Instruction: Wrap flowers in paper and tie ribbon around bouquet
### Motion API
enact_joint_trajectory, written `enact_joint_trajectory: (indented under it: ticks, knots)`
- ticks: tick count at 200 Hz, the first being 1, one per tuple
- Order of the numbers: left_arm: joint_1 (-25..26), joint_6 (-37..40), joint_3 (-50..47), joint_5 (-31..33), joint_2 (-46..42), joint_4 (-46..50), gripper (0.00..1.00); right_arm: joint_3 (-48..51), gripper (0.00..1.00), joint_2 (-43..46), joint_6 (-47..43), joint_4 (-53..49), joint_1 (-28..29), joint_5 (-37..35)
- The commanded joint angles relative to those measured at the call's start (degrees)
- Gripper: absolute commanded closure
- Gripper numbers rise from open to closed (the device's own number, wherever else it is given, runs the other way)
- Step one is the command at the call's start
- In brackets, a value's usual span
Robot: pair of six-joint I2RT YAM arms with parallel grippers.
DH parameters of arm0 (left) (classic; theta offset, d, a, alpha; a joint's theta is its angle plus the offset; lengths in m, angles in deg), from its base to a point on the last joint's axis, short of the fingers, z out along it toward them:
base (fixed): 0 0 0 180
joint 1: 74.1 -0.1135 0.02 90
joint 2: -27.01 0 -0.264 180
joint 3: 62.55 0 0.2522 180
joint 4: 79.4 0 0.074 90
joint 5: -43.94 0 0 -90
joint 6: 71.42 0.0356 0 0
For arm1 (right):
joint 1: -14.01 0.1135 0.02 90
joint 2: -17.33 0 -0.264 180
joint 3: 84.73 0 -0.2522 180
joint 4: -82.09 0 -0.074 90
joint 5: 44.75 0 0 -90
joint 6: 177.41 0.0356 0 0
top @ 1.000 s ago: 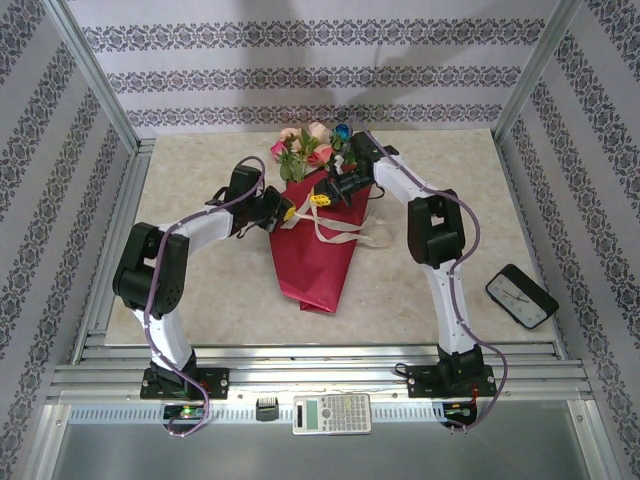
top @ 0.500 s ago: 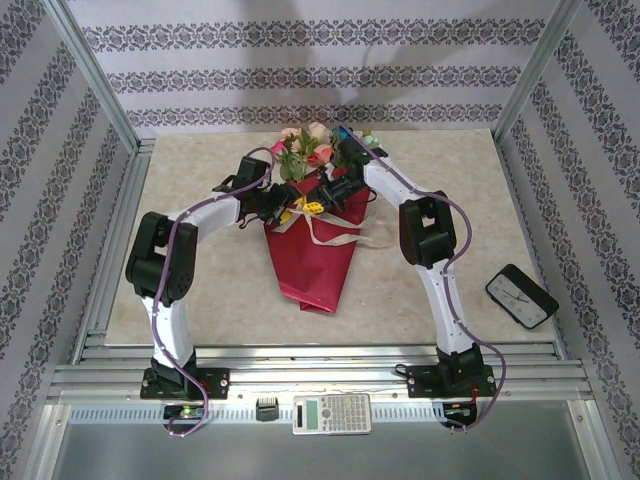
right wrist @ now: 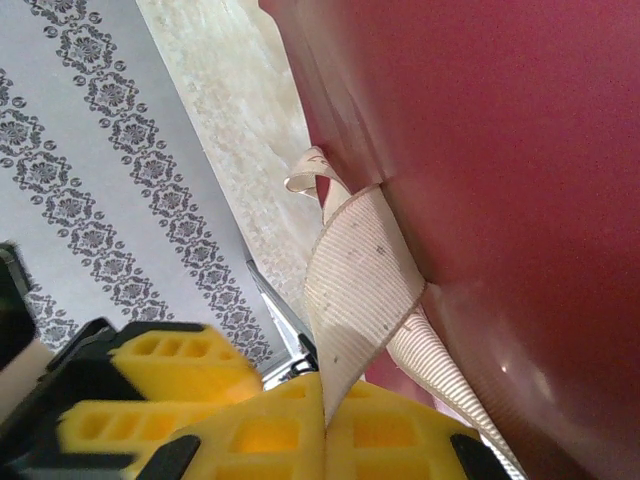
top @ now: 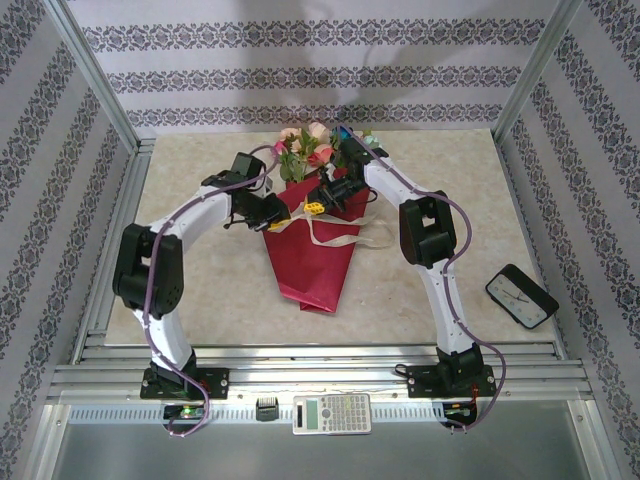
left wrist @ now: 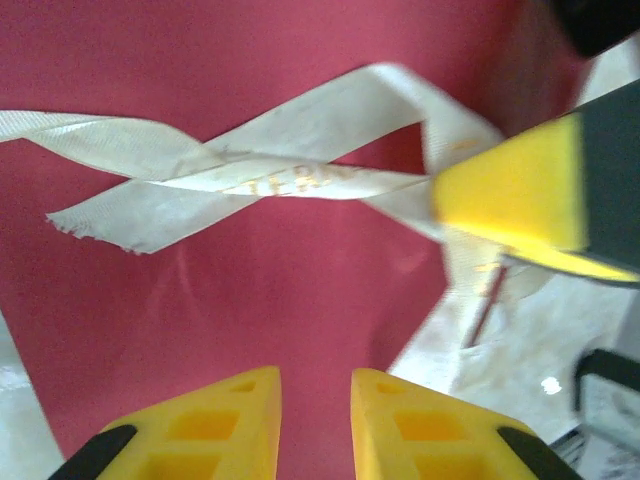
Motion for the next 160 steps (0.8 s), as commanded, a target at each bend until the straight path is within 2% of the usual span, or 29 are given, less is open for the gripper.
enact_joint_trajectory:
  ticks: [1, 19, 104, 160]
  knots:
    - [0.06, 12.64, 2.81, 2.55, 4.11, 8.8, 0.74, -1.23, 1.0, -1.27, -0.84, -1.31, 0.76, -0.58]
    - [0.12, 16.26, 5.14, 6.15, 6.23, 10.09, 0.69, -1.23, 1.0, -1.29, -0.83, -1.3, 0.82, -0.74]
    - [1.02, 22.72, 9.97, 11.56, 11.5, 10.33, 0.49, -1.6, 1.0, -1.71, 0.13, -0.3, 0.77, -0.41]
    - [1.29, 23.08, 11.23, 10.88, 14.84, 9.53, 0.49, -1.5, 1.0, -1.64, 0.56, 0.18, 0.91, -0.14]
